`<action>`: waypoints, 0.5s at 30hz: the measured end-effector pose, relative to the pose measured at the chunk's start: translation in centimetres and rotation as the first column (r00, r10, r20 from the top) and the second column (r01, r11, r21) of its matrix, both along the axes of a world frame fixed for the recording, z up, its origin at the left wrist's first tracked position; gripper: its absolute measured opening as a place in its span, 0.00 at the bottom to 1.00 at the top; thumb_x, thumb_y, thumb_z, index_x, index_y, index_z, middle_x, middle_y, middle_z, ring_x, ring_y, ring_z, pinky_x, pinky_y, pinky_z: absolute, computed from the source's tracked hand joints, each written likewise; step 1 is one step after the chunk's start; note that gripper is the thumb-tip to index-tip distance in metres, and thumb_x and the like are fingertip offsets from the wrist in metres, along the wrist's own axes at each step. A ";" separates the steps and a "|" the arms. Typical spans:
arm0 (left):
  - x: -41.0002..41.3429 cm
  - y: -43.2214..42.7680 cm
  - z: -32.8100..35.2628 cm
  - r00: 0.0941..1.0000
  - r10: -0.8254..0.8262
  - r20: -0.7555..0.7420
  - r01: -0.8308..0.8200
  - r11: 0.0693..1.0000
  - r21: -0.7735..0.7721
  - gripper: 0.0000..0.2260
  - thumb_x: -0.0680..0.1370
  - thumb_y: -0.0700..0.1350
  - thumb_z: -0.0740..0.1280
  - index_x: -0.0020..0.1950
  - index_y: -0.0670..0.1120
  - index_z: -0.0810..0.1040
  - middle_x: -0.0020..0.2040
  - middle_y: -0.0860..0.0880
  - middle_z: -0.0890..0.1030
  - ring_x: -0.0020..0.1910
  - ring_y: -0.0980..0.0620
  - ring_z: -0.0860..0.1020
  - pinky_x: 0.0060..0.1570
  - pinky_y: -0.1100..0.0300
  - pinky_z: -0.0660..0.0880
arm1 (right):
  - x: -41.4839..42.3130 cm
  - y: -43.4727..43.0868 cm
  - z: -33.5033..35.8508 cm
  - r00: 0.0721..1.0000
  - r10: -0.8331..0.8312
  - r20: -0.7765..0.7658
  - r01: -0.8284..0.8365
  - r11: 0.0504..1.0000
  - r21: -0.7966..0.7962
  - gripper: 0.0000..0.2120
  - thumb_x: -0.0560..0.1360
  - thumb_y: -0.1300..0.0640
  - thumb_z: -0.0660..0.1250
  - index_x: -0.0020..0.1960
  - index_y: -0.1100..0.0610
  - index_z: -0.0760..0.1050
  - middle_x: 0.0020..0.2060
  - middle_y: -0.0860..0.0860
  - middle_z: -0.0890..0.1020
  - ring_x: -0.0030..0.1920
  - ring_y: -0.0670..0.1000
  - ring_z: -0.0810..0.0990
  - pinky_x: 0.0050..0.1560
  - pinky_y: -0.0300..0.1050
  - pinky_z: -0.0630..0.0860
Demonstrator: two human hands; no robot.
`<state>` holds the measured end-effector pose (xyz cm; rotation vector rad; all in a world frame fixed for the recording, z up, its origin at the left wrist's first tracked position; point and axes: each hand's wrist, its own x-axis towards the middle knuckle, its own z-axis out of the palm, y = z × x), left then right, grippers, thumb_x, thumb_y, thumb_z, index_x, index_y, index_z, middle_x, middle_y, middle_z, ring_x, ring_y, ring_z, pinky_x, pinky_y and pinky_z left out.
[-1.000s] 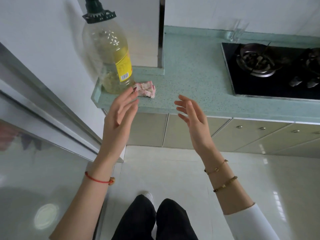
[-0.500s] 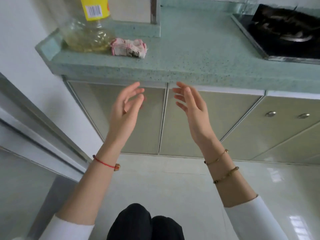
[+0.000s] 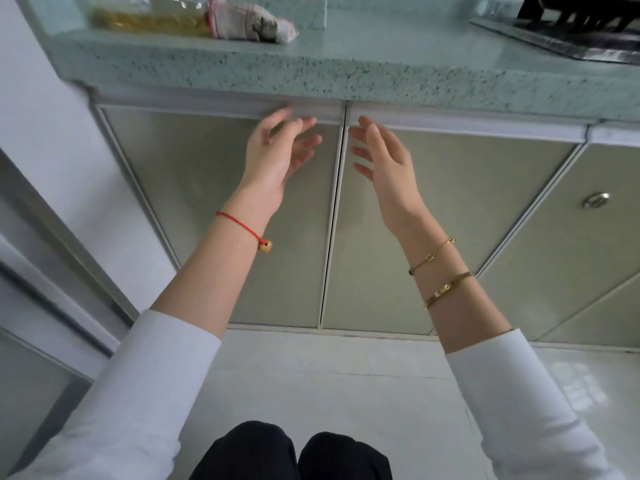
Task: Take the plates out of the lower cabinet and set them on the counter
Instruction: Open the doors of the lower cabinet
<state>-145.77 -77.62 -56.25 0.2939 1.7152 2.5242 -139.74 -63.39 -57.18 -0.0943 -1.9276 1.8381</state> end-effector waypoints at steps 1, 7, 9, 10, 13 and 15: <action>-0.2 0.2 0.2 1.000 -0.013 -0.005 0.013 1.000 0.012 0.17 0.81 0.39 0.64 0.70 0.42 0.70 0.58 0.45 0.85 0.44 0.51 0.84 0.46 0.60 0.81 | -0.2 0.0 0.1 1.000 0.001 0.003 -0.001 1.000 0.007 0.18 0.84 0.53 0.55 0.72 0.56 0.69 0.61 0.49 0.79 0.59 0.49 0.78 0.62 0.45 0.74; -1.0 1.0 0.8 0.997 -0.064 0.043 0.059 0.991 0.120 0.08 0.82 0.37 0.63 0.60 0.42 0.71 0.61 0.42 0.83 0.41 0.51 0.84 0.41 0.61 0.80 | -0.5 0.0 0.8 1.000 0.003 0.010 -0.003 1.000 0.017 0.19 0.83 0.53 0.56 0.72 0.58 0.68 0.65 0.52 0.78 0.64 0.51 0.77 0.62 0.44 0.74; -1.1 1.2 0.8 0.997 -0.060 0.038 0.055 0.992 0.116 0.07 0.82 0.37 0.63 0.59 0.42 0.71 0.62 0.42 0.82 0.41 0.51 0.83 0.38 0.62 0.79 | -0.4 0.2 0.8 1.000 -0.004 -0.014 0.005 1.000 0.021 0.19 0.83 0.53 0.56 0.72 0.58 0.69 0.65 0.52 0.78 0.62 0.49 0.78 0.60 0.40 0.75; -1.1 1.2 0.8 0.998 -0.050 0.036 0.046 0.993 0.110 0.06 0.82 0.37 0.63 0.59 0.42 0.71 0.61 0.42 0.82 0.41 0.51 0.83 0.38 0.62 0.79 | -0.3 0.4 0.8 1.000 -0.010 -0.026 0.011 0.999 0.031 0.19 0.83 0.53 0.57 0.71 0.57 0.69 0.64 0.52 0.79 0.61 0.48 0.78 0.59 0.39 0.75; -0.5 1.0 0.8 0.999 -0.027 0.018 0.026 0.996 0.088 0.08 0.82 0.37 0.63 0.60 0.42 0.71 0.59 0.45 0.83 0.40 0.53 0.83 0.37 0.63 0.78 | 0.3 0.5 0.7 0.998 -0.025 -0.052 0.030 0.996 0.085 0.18 0.83 0.53 0.57 0.71 0.56 0.70 0.64 0.51 0.79 0.59 0.46 0.78 0.56 0.38 0.76; 0.3 0.4 0.5 1.000 -0.024 -0.008 0.024 0.997 0.068 0.09 0.82 0.37 0.63 0.62 0.42 0.72 0.58 0.46 0.83 0.41 0.53 0.83 0.38 0.63 0.79 | 0.8 0.4 0.6 0.998 -0.015 -0.056 0.021 0.993 0.116 0.18 0.83 0.53 0.58 0.72 0.56 0.70 0.65 0.51 0.78 0.62 0.48 0.77 0.61 0.44 0.77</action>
